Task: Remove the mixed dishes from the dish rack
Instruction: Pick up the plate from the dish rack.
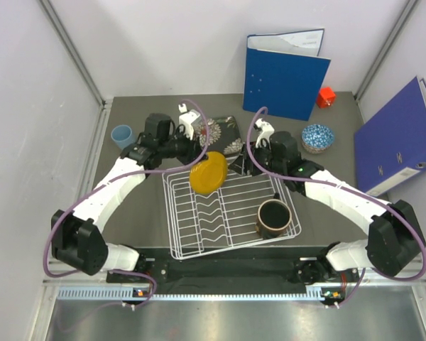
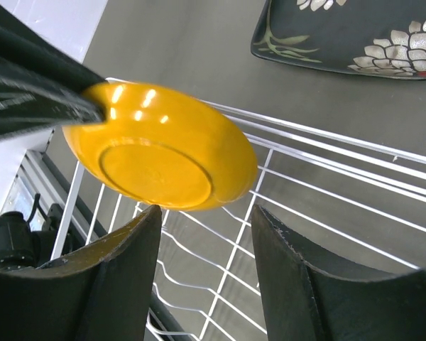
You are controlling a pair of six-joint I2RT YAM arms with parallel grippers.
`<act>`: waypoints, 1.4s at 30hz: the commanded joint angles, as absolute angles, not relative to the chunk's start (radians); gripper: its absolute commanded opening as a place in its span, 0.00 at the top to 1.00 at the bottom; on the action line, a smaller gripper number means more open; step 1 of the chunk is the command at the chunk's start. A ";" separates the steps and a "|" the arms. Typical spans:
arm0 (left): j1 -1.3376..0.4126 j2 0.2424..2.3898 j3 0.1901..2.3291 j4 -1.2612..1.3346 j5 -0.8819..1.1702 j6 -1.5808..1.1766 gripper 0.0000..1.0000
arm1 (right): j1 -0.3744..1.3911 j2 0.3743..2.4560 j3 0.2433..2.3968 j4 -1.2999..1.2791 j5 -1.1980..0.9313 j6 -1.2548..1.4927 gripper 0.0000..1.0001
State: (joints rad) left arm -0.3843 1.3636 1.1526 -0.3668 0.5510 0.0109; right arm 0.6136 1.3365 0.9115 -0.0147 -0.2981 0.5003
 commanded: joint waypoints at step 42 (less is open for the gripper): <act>-0.620 1.158 1.154 -0.408 0.264 0.034 1.00 | 0.627 1.183 1.071 -0.138 -0.301 0.563 0.45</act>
